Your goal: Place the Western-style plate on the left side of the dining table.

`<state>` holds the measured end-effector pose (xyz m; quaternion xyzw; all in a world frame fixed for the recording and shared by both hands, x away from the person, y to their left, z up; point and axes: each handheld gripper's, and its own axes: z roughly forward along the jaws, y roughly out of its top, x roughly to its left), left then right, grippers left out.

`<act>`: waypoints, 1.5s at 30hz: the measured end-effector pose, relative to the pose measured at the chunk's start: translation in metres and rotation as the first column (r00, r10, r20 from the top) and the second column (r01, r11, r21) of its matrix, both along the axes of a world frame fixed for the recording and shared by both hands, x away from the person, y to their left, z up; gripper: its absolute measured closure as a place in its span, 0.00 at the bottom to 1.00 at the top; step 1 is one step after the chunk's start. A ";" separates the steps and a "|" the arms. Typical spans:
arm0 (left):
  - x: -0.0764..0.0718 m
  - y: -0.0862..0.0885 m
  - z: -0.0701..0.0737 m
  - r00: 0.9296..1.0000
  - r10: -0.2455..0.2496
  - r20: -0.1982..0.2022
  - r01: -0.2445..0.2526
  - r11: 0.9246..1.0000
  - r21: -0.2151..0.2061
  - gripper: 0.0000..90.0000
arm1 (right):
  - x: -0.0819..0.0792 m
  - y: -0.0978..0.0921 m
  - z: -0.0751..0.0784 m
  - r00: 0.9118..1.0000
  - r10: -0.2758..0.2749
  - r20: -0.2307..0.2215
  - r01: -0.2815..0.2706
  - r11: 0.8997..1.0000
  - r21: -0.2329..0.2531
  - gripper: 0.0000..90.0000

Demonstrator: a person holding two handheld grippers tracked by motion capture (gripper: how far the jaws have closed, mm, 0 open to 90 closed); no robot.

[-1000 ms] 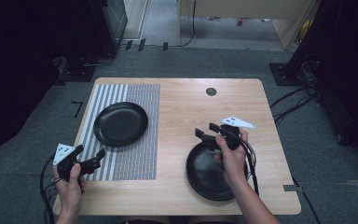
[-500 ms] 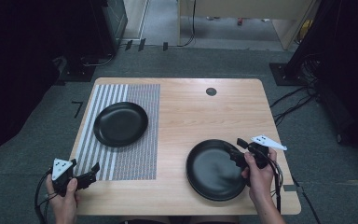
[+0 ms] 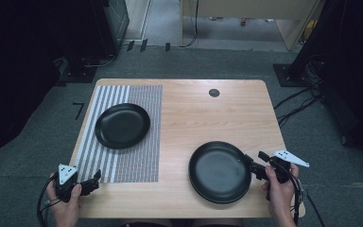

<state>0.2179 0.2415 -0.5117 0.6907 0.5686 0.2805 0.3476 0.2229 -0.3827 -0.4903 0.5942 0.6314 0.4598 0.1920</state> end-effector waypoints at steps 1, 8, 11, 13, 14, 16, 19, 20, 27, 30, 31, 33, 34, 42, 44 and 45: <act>0.000 0.000 -0.001 1.000 -0.002 -0.003 0.002 1.000 0.006 0.08 | -0.001 -0.003 -0.001 1.000 -0.009 -0.002 0.009 1.000 -0.013 0.34; 0.002 -0.001 -0.004 1.000 -0.011 -0.025 0.012 1.000 0.007 0.08 | -0.008 -0.023 -0.012 0.998 -0.055 -0.033 0.053 0.997 -0.063 0.33; 0.002 -0.001 -0.004 0.999 -0.015 -0.029 0.015 1.000 0.010 0.08 | -0.010 -0.029 -0.015 0.996 -0.072 -0.044 0.069 0.995 -0.073 0.33; 0.002 -0.001 -0.004 0.999 -0.016 -0.031 0.017 1.000 0.012 0.08 | -0.011 -0.031 -0.016 0.996 -0.076 -0.045 0.073 0.995 -0.074 0.33; 0.002 -0.001 -0.004 0.999 -0.017 -0.031 0.017 1.000 0.013 0.08 | -0.013 -0.034 -0.018 0.995 -0.088 -0.053 0.083 0.992 -0.094 0.33; 0.002 -0.002 -0.004 0.999 -0.017 -0.032 0.017 1.000 0.015 0.08 | -0.013 -0.035 -0.019 0.995 -0.090 -0.052 0.084 0.991 -0.105 0.33; 0.002 -0.002 -0.004 0.999 -0.018 -0.039 0.019 1.000 0.019 0.08 | -0.018 -0.040 -0.021 0.992 -0.106 -0.062 0.097 0.986 -0.137 0.33; 0.002 -0.002 -0.004 0.999 -0.018 -0.042 0.019 1.000 0.020 0.08 | -0.020 -0.040 -0.021 0.992 -0.105 -0.063 0.095 0.984 -0.148 0.33; 0.004 -0.002 -0.005 0.998 -0.023 -0.058 0.024 1.000 0.018 0.08 | -0.026 -0.040 -0.027 0.990 -0.105 -0.098 0.085 0.978 -0.193 0.32; 0.004 -0.002 -0.005 0.998 -0.029 -0.064 0.031 0.999 0.019 0.08 | -0.026 -0.039 -0.030 0.989 -0.101 -0.112 0.076 0.975 -0.208 0.32; 0.005 -0.002 -0.005 0.997 -0.032 -0.066 0.033 0.999 0.021 0.08 | -0.025 -0.038 -0.031 0.988 -0.099 -0.121 0.072 0.975 -0.212 0.32; 0.006 -0.003 -0.006 0.996 -0.041 -0.082 0.043 0.999 0.021 0.08 | -0.025 -0.034 -0.032 0.988 -0.103 -0.118 0.073 0.969 -0.235 0.31; 0.006 -0.003 -0.006 0.995 -0.045 -0.090 0.047 0.999 0.020 0.08 | -0.025 -0.033 -0.032 0.988 -0.103 -0.115 0.072 0.967 -0.244 0.30; 0.008 -0.004 -0.007 0.992 -0.056 -0.110 0.059 0.998 0.027 0.07 | -0.024 -0.027 -0.034 0.990 -0.087 -0.109 0.050 0.952 -0.302 0.24; 0.008 -0.004 -0.007 0.992 -0.056 -0.110 0.060 0.998 0.027 0.07 | -0.024 -0.026 -0.035 0.990 -0.083 -0.109 0.046 0.952 -0.303 0.24; 0.008 -0.004 -0.007 0.992 -0.057 -0.111 0.060 0.998 0.027 0.07 | -0.024 -0.026 -0.035 0.991 -0.083 -0.110 0.046 0.952 -0.303 0.24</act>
